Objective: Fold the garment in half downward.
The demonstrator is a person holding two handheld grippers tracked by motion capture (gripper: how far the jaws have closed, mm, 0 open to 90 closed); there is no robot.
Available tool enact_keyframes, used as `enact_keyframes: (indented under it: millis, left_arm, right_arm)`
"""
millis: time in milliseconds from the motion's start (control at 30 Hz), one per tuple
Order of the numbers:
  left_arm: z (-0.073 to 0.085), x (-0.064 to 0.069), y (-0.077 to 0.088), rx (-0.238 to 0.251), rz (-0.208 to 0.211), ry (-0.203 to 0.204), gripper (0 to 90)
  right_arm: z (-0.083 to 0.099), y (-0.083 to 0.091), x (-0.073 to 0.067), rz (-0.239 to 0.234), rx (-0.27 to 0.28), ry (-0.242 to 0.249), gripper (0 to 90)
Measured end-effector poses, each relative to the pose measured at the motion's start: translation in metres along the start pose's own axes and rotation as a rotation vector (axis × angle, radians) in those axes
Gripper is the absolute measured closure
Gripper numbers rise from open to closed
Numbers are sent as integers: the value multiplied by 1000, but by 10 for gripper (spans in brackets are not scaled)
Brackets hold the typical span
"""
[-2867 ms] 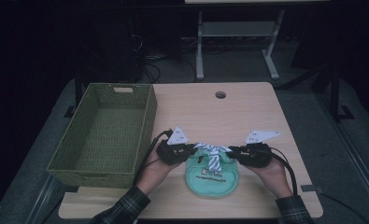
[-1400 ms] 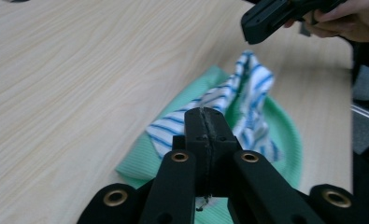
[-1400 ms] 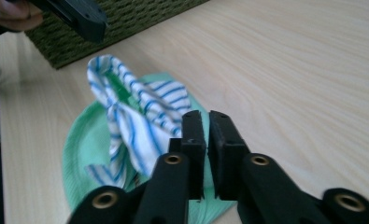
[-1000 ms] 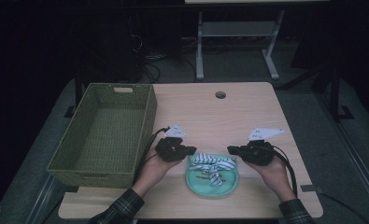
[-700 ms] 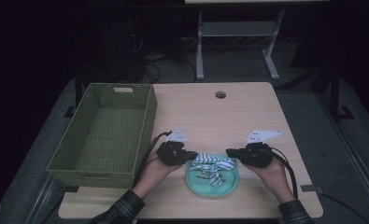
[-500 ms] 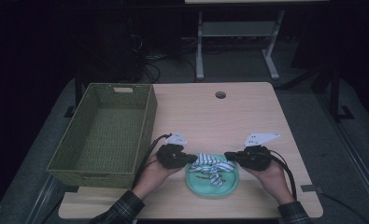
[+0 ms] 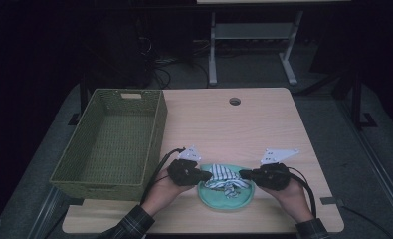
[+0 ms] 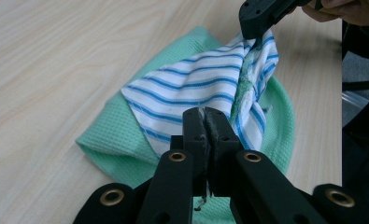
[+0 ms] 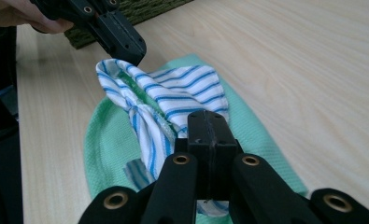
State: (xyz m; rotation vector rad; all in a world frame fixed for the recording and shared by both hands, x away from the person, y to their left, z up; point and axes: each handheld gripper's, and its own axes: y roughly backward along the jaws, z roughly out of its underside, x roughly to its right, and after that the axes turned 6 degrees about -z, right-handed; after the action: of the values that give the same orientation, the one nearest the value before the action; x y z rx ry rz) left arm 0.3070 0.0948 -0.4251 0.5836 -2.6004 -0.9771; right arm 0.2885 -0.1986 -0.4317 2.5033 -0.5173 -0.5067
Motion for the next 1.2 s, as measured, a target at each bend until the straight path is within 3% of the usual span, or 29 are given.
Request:
enact_keyframes:
  millis: [333, 567, 800, 967, 1067, 1200]
  left_arm:
    - [4, 9, -7, -56, 30, -31, 866]
    - [8, 13, -18, -141, 56, -47, 863]
    - [12, 20, -29, -211, 22, -108, 864]
    - [11, 21, -26, -213, 19, -119, 863]
    - [4, 20, -17, -166, 21, -105, 863]
    - [-6, 18, -9, -113, -26, -124, 864]
  right_arm:
    - [11, -6, -8, -14, -32, -6, 899]
    - [22, -17, -15, -40, -89, -24, 900]
    - [31, -23, -21, -40, -139, -13, 900]
    - [34, -25, -22, -48, -147, -10, 899]
    - [31, -20, -21, -45, -123, -6, 899]
    - [23, -14, -19, -24, -89, 6, 899]
